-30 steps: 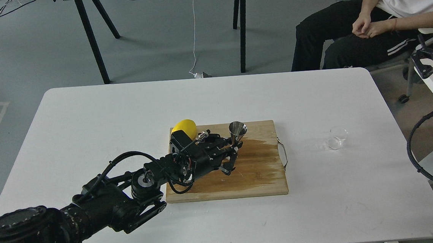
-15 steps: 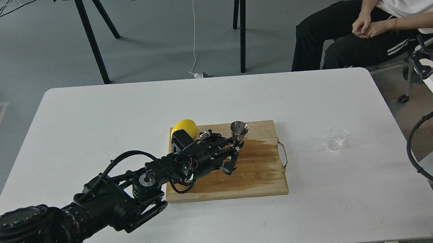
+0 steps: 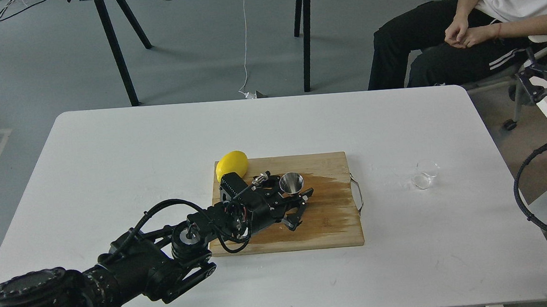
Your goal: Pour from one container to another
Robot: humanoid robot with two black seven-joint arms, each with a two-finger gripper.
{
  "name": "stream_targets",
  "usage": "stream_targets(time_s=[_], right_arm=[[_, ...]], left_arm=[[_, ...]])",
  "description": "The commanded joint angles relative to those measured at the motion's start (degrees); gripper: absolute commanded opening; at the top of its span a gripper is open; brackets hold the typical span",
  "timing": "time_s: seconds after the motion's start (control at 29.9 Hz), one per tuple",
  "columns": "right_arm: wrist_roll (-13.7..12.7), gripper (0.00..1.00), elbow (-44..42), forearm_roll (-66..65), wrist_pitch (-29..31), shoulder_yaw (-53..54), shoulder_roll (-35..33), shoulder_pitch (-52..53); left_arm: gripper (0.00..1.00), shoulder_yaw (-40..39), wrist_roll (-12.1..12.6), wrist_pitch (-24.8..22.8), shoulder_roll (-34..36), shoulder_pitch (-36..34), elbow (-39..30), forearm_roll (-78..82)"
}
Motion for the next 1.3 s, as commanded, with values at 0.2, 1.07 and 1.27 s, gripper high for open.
stream_targets(time_s=[0.2,1.07,1.27], right_arm=[[0.0,1.0,-0.08,0.0,0.0,0.18,-0.09,-0.1],[0.0,1.0,-1.84,0.0,0.0,0.09,-0.09,-0.89],[0.17,1.0,-3.95,-0.08,0.0,0.18,-0.18,-1.15]], left_arm=[[0.6,0.18,0.0,0.09,0.07,0.13,-0.26,0.0],[0.94,-4.04,-1.14,7.43,19.04,6.72,-13.35,0.0],[0.96,-3.77,-7.46,7.43,27.31,6.89,-14.15,0.0]])
